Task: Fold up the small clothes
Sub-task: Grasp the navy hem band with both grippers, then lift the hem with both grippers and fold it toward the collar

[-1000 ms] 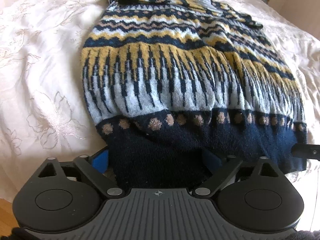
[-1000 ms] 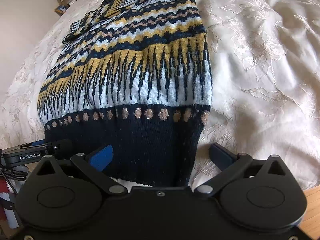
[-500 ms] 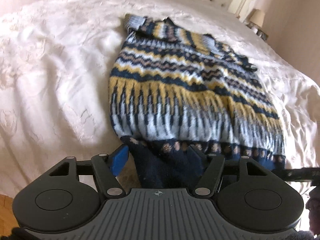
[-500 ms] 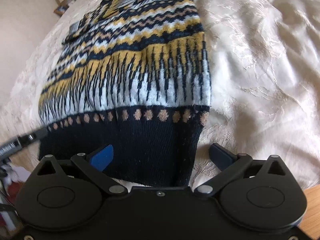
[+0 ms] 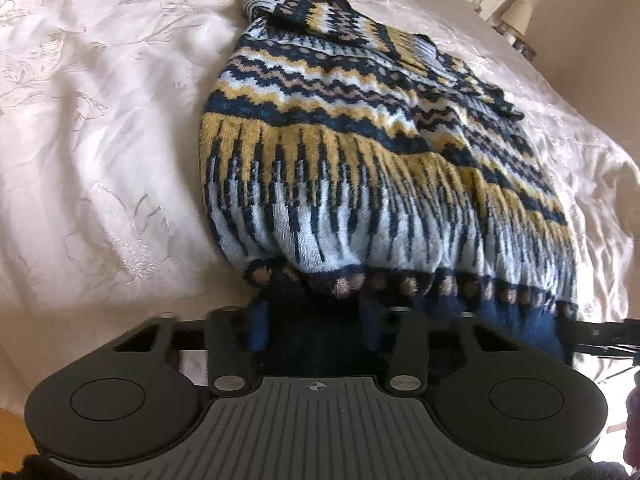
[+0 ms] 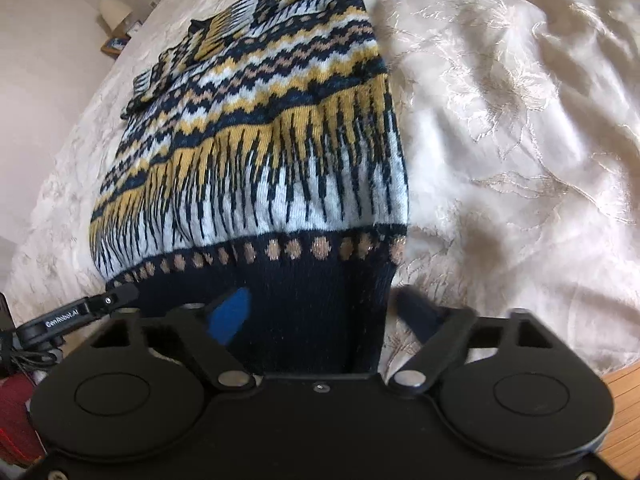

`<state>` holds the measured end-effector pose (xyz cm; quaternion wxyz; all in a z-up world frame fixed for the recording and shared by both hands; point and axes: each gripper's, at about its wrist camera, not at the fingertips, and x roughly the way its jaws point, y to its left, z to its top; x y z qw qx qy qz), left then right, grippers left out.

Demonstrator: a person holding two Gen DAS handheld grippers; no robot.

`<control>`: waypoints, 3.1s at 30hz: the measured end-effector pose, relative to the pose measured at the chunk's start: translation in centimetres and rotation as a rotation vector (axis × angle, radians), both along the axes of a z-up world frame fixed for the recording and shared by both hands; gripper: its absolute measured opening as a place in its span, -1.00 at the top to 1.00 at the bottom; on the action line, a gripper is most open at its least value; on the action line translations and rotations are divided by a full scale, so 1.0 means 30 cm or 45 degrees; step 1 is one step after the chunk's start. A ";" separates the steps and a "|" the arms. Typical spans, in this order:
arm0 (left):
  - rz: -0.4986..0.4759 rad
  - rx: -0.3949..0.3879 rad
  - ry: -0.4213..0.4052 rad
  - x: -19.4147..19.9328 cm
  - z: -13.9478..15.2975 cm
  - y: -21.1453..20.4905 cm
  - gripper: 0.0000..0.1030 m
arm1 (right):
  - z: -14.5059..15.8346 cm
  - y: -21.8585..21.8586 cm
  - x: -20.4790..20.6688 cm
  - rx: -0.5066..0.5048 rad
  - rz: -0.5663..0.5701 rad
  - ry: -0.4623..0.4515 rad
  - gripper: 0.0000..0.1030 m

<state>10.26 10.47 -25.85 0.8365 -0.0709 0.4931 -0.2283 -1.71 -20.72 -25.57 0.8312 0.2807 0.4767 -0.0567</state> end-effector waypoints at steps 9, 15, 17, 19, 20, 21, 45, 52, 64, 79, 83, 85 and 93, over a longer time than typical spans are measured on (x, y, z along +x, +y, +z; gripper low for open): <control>0.041 -0.122 -0.016 -0.018 0.079 0.034 0.71 | 0.033 -0.034 0.014 0.097 0.000 -0.019 0.60; 0.080 -0.151 -0.035 -0.020 0.136 0.051 0.71 | 0.087 -0.058 -0.003 0.104 -0.027 -0.066 0.64; 0.086 -0.135 -0.031 -0.025 0.130 0.054 0.71 | 0.086 -0.074 -0.009 0.099 -0.040 -0.056 0.65; 0.094 -0.094 -0.011 -0.029 0.107 0.056 0.71 | 0.077 -0.091 -0.014 0.119 -0.064 -0.044 0.65; 0.106 -0.077 0.004 -0.029 0.090 0.060 0.71 | 0.071 -0.096 -0.015 0.124 -0.069 -0.036 0.65; 0.124 -0.065 0.019 -0.029 0.074 0.067 0.71 | 0.067 -0.101 -0.016 0.121 -0.067 -0.027 0.65; 0.179 -0.056 0.142 0.028 -0.034 0.075 0.52 | -0.020 -0.062 0.040 0.104 0.073 0.050 -0.17; 0.223 -0.099 0.170 0.015 -0.033 0.089 0.43 | -0.033 -0.044 0.050 0.138 0.080 0.063 0.03; 0.103 -0.173 0.179 0.025 0.000 0.067 0.79 | -0.011 -0.040 0.056 0.200 0.065 0.046 0.73; 0.225 -0.445 -0.038 0.162 0.354 0.112 0.83 | 0.325 -0.110 0.183 0.300 0.018 -0.311 0.73; 0.251 -0.517 -0.087 0.301 0.423 0.102 0.82 | 0.389 -0.152 0.297 0.284 -0.024 -0.398 0.73; 0.242 -0.538 -0.120 0.373 0.449 0.085 0.82 | 0.422 -0.179 0.363 0.276 -0.043 -0.443 0.73; 0.182 -0.566 -0.198 0.676 0.502 -0.033 0.82 | 0.470 -0.261 0.667 0.211 -0.087 -0.521 0.73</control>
